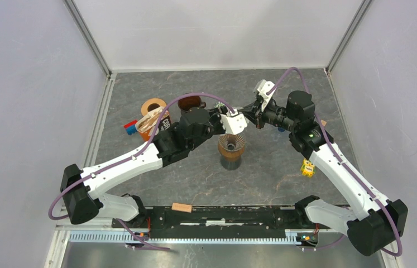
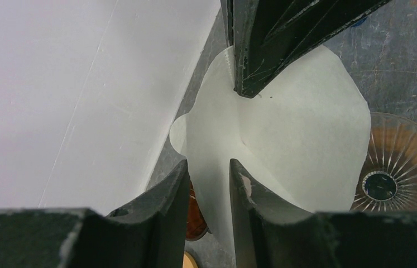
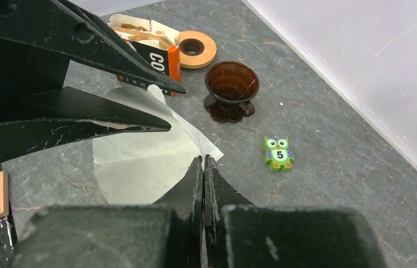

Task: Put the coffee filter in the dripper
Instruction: Place the coffee filter in the coffee dripper.

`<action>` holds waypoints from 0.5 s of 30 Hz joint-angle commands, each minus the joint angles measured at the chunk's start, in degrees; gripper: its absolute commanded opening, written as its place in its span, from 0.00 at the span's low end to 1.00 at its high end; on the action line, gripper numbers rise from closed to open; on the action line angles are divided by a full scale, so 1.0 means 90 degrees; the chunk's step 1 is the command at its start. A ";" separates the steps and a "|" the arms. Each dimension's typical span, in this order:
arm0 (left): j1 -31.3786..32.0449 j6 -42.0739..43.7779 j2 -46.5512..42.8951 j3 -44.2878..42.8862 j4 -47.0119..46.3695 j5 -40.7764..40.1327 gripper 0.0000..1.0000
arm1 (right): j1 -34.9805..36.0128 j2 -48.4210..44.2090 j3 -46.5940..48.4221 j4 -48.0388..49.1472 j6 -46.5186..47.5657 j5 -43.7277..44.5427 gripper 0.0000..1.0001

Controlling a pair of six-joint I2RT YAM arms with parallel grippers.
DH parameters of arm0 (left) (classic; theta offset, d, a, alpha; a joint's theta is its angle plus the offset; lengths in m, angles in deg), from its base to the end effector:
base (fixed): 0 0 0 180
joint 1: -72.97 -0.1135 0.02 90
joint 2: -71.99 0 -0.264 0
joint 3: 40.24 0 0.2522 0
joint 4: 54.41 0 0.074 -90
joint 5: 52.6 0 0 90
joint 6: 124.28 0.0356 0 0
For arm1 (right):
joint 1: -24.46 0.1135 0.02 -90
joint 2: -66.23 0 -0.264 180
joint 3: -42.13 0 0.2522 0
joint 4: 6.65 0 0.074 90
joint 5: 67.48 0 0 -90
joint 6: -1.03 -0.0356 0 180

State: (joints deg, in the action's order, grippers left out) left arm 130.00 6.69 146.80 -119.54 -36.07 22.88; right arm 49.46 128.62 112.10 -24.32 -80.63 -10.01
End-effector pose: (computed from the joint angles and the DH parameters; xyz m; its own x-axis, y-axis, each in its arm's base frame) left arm 0.1749 -0.2532 0.3621 0.3473 0.6310 -0.6937 0.5986 0.4203 0.6819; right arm 0.2185 0.1230 0.3625 -0.0358 -0.1516 -0.9878 -0.8503 0.5239 -0.0496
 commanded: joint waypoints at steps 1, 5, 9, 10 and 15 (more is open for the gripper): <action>0.0032 -0.0225 -0.0028 -0.0083 -0.0060 0.0048 0.40 | -0.0023 -0.0082 0.0061 0.0174 -0.0068 -0.0073 0.00; 0.0038 -0.0371 -0.0064 -0.0355 0.0375 0.0177 0.61 | -0.0024 -0.0054 0.0226 -0.0117 -0.0011 0.0015 0.00; 0.0025 -0.0687 -0.0159 -0.1041 0.1624 0.0879 0.93 | -0.0023 -0.0055 0.0490 -0.0596 0.0067 -0.0050 0.00; 0.0029 -0.0768 -0.0164 -0.1256 0.1978 0.1124 0.99 | -0.0024 -0.0066 0.0550 -0.0728 0.0079 -0.0092 0.00; -0.0023 -0.1099 -0.0110 -0.2271 0.3384 0.2172 1.00 | -0.0026 0.0084 0.1181 -0.1890 0.0274 -0.0401 0.00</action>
State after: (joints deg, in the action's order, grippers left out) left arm 130.00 1.97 146.77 -132.10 -16.79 32.76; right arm 49.46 128.82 116.36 -33.65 -79.93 -10.86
